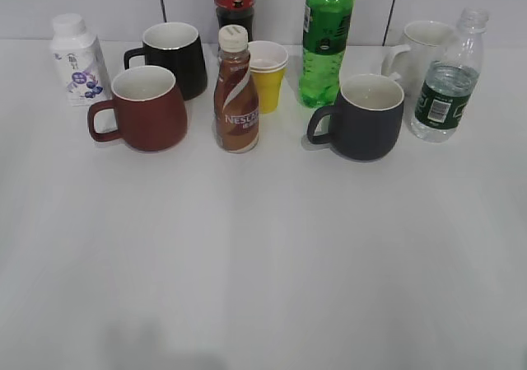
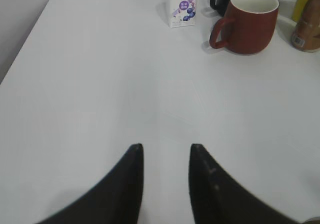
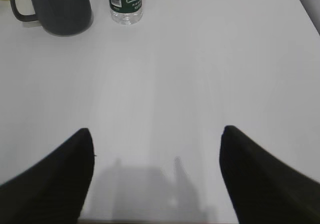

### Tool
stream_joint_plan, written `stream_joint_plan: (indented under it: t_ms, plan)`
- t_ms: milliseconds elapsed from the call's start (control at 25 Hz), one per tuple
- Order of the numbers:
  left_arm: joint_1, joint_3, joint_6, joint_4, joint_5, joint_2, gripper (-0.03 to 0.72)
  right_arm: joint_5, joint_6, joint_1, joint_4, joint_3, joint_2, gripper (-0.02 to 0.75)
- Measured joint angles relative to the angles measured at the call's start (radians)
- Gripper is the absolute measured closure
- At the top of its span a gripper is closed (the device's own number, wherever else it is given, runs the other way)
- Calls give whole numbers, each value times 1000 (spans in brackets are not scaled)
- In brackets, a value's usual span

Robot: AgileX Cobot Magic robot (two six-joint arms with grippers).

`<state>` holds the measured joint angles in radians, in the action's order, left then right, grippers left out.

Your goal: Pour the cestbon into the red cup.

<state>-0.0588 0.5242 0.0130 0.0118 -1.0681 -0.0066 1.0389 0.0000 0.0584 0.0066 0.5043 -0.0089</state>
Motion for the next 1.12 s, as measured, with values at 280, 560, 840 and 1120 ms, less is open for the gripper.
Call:
stream_joint_plan:
  t_ms: [280,560,840,1120]
  plan:
    - [0,0,0,0,0,0,451,0,0,0,0,0,0,150]
    - [0,0,0,0,0,0,451,0,0,0,0,0,0,150]
    - [0,0,0,0,0,0,451,0,0,0,0,0,0,150]
    - [0,0,0,0,0,0,451,0,0,0,0,0,0,150]
